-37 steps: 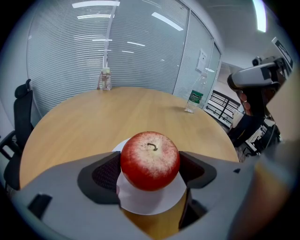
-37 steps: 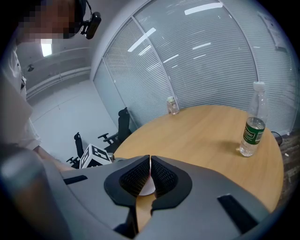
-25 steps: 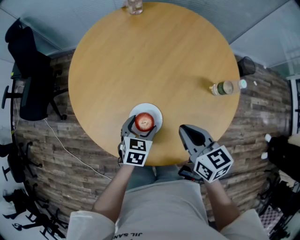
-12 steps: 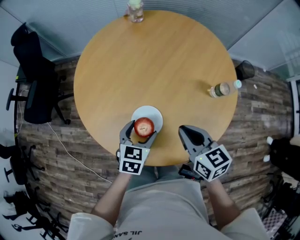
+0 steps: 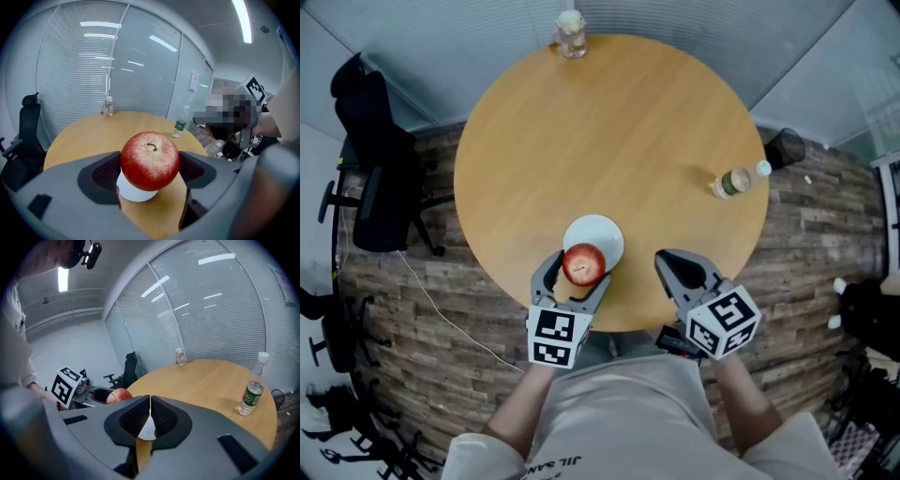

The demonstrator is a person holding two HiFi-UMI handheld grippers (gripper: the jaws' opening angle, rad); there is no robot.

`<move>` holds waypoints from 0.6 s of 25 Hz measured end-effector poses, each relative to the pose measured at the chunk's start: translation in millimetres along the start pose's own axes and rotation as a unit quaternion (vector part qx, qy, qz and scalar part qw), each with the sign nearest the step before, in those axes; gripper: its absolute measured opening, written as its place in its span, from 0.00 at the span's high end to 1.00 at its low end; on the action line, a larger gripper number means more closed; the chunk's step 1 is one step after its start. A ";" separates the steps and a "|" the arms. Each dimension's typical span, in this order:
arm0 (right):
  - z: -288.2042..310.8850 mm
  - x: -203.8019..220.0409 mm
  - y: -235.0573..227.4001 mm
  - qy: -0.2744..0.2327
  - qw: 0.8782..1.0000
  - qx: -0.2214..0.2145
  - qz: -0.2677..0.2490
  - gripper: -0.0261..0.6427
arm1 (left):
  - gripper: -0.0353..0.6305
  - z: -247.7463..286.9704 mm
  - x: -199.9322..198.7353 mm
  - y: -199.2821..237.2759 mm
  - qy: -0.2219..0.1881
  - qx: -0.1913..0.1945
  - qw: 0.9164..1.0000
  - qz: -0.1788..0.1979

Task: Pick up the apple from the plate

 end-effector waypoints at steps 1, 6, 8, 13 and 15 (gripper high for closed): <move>-0.4 -0.4 1.0 -0.001 1.000 0.000 -0.002 0.91 | 0.36 -2.6 -0.9 -1.7 -0.002 0.000 1.000 0.000; -2.2 -1.4 8.3 -0.003 1.000 -0.003 -0.012 0.91 | 0.36 -15.5 -9.3 -9.4 -0.017 0.003 1.000 0.000; -2.7 -1.7 11.6 -0.004 1.000 -0.003 -0.015 0.91 | 0.36 -22.3 -14.0 -10.9 -0.024 0.007 1.000 -0.002; -5.8 -6.6 20.0 -0.011 1.000 -0.006 -0.022 0.91 | 0.36 -40.0 -26.3 -15.4 -0.045 0.011 0.999 0.006; -7.9 -9.3 22.4 -0.016 1.000 -0.005 -0.024 0.91 | 0.36 -45.5 -29.2 -16.6 -0.051 0.013 0.999 0.004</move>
Point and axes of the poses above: the fingertips, and each gripper's own axes: z forward along the fingers, y to its left, x out of its underside, the point moved 1 cm from there along -z, backward along the fingers, and after that the axes turned 11 degrees about y, right-handed, at the moved point
